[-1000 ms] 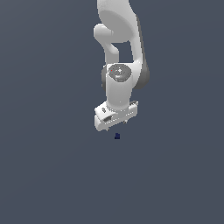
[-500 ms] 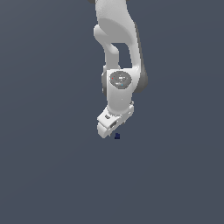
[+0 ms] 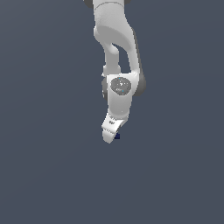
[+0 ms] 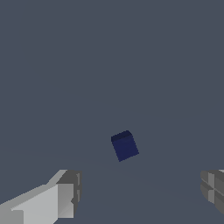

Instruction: Pick up the object and move it to a goal position.

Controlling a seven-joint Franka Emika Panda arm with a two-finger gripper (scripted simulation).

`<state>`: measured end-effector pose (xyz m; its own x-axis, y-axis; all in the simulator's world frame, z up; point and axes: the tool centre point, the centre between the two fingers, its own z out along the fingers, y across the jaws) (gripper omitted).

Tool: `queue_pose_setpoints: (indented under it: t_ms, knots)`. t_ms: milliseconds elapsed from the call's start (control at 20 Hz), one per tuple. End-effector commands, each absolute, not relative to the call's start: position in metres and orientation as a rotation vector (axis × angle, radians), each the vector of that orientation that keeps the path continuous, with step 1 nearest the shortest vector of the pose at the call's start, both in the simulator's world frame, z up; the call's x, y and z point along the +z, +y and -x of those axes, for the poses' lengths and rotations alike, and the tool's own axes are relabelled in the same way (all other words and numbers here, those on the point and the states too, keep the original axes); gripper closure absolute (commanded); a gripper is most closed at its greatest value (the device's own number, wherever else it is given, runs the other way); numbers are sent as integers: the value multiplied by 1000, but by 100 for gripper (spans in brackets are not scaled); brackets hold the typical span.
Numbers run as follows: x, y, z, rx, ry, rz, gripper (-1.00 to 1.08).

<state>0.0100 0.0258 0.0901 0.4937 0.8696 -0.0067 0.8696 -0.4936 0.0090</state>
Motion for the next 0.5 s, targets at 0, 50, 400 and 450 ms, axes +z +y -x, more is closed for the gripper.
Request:
queue_pose_setpoints:
  t_ms: [0,50,400,450]
  knots:
    - [85,27,-10,-3,1676,-2646,-92]
    - [83,27,-10,-3,1714,-2622,-92]
    - [71,30,-9,-3,1921,-2481,-92]
    - [70,30,-9,-2,1942,-2465,-92]
